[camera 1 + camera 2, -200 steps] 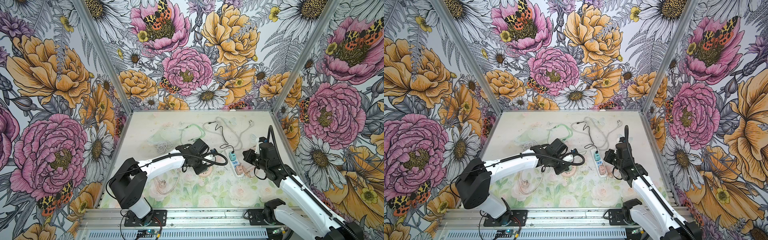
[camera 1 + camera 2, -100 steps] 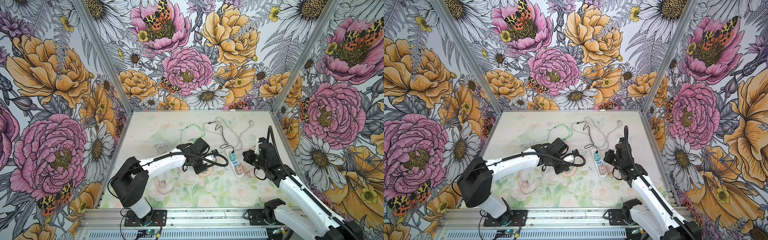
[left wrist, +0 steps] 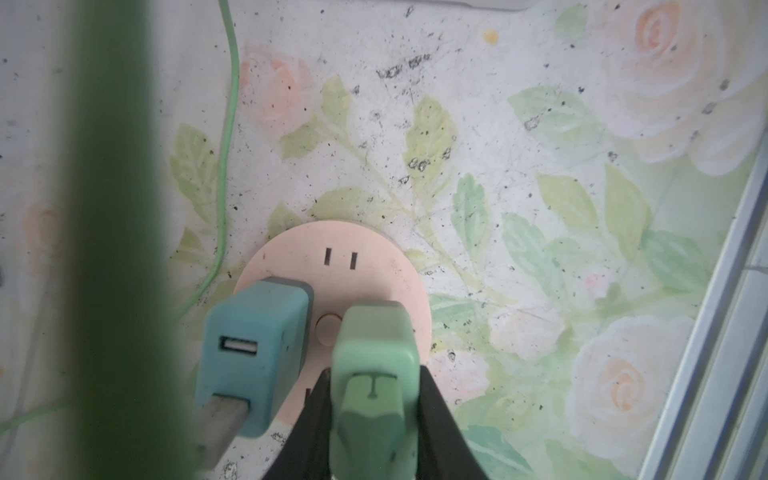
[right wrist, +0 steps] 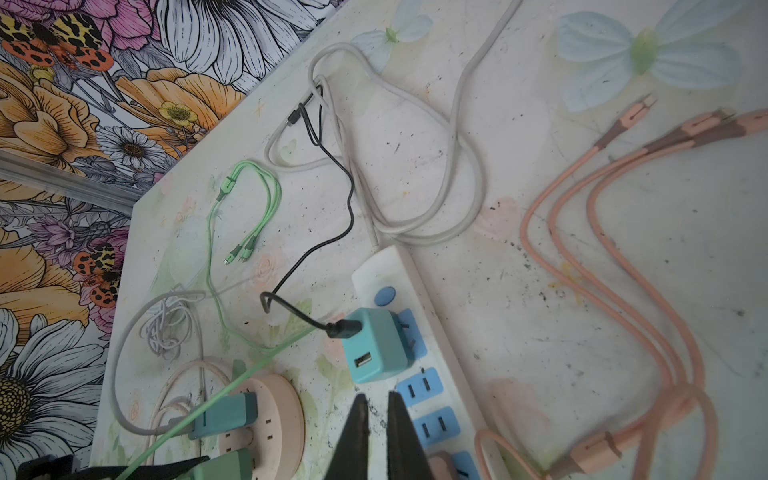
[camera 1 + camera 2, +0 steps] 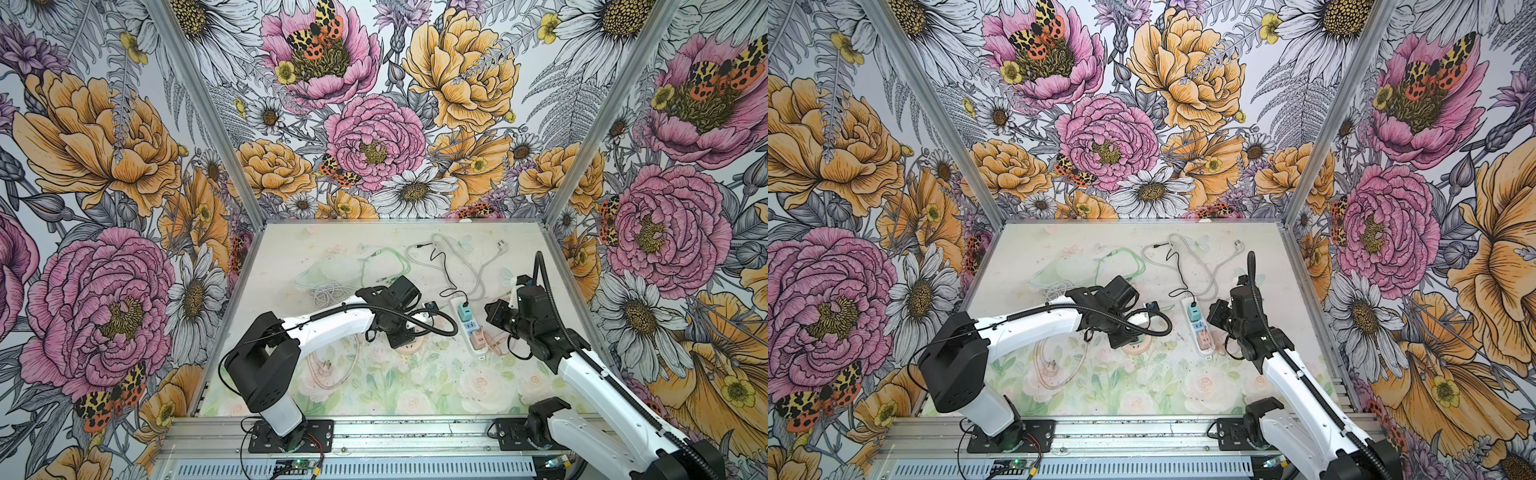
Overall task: Insert the plug
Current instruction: 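Press the mint-green charger down into the pink socket with the left gripper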
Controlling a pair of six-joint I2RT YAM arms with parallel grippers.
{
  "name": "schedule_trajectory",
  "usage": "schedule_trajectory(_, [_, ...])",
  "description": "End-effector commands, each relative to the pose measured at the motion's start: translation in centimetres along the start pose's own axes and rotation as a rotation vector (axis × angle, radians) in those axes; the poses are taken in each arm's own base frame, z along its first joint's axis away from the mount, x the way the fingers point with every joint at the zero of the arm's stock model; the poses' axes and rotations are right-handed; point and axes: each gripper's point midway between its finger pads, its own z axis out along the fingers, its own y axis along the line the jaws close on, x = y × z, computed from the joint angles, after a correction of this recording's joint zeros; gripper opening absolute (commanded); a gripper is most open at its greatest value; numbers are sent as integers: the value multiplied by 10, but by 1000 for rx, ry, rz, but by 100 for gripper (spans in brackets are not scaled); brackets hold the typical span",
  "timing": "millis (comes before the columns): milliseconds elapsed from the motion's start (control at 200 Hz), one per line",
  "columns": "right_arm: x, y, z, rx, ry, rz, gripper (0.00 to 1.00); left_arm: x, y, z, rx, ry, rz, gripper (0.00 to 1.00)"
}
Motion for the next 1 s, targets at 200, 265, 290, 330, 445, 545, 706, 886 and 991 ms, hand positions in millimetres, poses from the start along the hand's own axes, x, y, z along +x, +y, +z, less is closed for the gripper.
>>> schedule_trajectory(200, [-6, 4, 2, -13, -9, -34, 13, 65, -17, 36, 79, 252, -56, 0])
schedule_trajectory(265, [-6, 5, 4, -16, 0, -40, 13, 69, -18, 42, 89, 272, -58, 0])
schedule_trajectory(290, [-7, 6, 4, -18, 0, -41, 13, 71, -18, 44, 91, 280, -59, 0])
schedule_trajectory(330, [-8, 7, 4, -19, 2, -42, 12, 74, -20, 47, 93, 296, -59, 0])
schedule_trajectory(445, [-9, 8, 5, -19, 2, -47, 12, 80, -20, 49, 74, 319, -53, 1])
schedule_trajectory(545, [-11, 10, 4, -23, -1, -49, 12, 83, -14, 47, 14, 327, -74, 3])
schedule_trajectory(706, [-14, 14, 4, -31, 0, -54, 12, 83, -28, 53, 33, 314, -106, 2])
schedule_trajectory(886, [-13, 17, 6, -45, 18, -60, 12, 99, -37, 77, 33, 433, -68, 3])
schedule_trajectory(991, [-12, 18, 5, -51, 16, -63, 12, 95, -34, 81, 35, 429, -81, 6])
